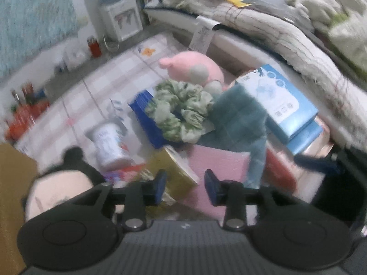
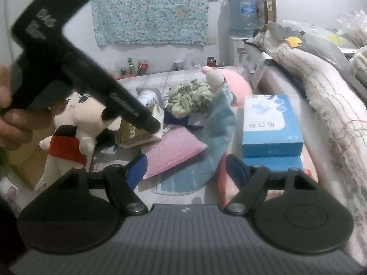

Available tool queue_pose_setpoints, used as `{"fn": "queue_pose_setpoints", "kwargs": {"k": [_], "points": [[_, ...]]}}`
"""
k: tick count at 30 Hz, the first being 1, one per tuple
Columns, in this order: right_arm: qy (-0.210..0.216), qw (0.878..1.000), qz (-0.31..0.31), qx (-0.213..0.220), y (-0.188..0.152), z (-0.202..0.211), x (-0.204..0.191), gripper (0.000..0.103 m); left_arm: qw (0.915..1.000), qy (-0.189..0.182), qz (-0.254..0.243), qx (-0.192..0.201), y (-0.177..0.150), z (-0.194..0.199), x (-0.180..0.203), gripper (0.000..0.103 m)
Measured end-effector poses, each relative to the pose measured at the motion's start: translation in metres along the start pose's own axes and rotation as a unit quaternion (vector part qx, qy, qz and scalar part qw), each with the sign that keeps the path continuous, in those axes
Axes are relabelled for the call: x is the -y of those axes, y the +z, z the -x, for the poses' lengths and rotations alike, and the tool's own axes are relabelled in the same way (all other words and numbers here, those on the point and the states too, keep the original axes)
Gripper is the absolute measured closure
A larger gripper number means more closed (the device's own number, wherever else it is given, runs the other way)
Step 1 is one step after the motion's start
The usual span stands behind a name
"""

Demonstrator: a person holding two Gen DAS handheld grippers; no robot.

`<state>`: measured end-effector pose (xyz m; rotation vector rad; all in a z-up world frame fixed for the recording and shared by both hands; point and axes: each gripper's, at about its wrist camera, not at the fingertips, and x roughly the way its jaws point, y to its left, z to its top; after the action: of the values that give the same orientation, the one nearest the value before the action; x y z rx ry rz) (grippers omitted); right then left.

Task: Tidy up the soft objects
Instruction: 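Move the left gripper toward the gold foil packet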

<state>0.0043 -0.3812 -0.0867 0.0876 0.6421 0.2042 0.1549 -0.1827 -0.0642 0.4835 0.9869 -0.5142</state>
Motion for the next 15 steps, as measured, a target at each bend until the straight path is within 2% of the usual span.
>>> {"fn": "queue_pose_setpoints", "kwargs": {"k": [1, 3, 7, 10, 15], "points": [[0.002, 1.0, 0.003, 0.0, 0.001, -0.001, 0.0, 0.028, 0.9998, 0.011, -0.014, 0.006, -0.001, 0.003, 0.0, 0.045], [0.009, 1.0, 0.009, 0.001, 0.003, -0.005, 0.001, 0.028, 0.9987, 0.026, -0.041, 0.016, -0.002, 0.006, -0.002, 0.041], [0.042, 0.999, 0.023, -0.011, 0.009, -0.016, 0.0, 0.027, 0.9966, 0.017, -0.08, 0.009, 0.0, 0.001, -0.005, 0.032], [0.062, 0.998, 0.024, -0.021, 0.01, -0.023, 0.0, 0.027, 0.9935, 0.007, -0.113, 0.002, -0.001, -0.009, 0.001, 0.031], [0.066, 0.997, 0.016, -0.034, 0.006, -0.032, 0.002, 0.027, 0.9855, 0.0, -0.17, -0.004, -0.003, -0.024, 0.01, 0.028]]}}
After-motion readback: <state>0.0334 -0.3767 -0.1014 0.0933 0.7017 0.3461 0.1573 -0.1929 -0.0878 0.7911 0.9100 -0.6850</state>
